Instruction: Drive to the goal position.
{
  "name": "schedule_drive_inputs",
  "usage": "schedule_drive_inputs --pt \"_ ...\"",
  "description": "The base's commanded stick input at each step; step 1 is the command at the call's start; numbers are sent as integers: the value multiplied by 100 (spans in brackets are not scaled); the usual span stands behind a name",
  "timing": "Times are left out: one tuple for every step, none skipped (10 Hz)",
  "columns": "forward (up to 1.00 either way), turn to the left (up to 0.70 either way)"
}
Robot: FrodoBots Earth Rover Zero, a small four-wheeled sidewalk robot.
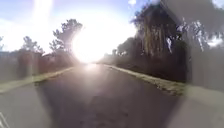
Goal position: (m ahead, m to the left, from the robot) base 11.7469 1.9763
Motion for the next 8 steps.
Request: schedule_drive_inputs --pt "100 0" --pt "100 0" --pt "100 0" --pt "100 0" --pt "100 0" --pt "100 0" --pt "100 0" --pt "100 0"
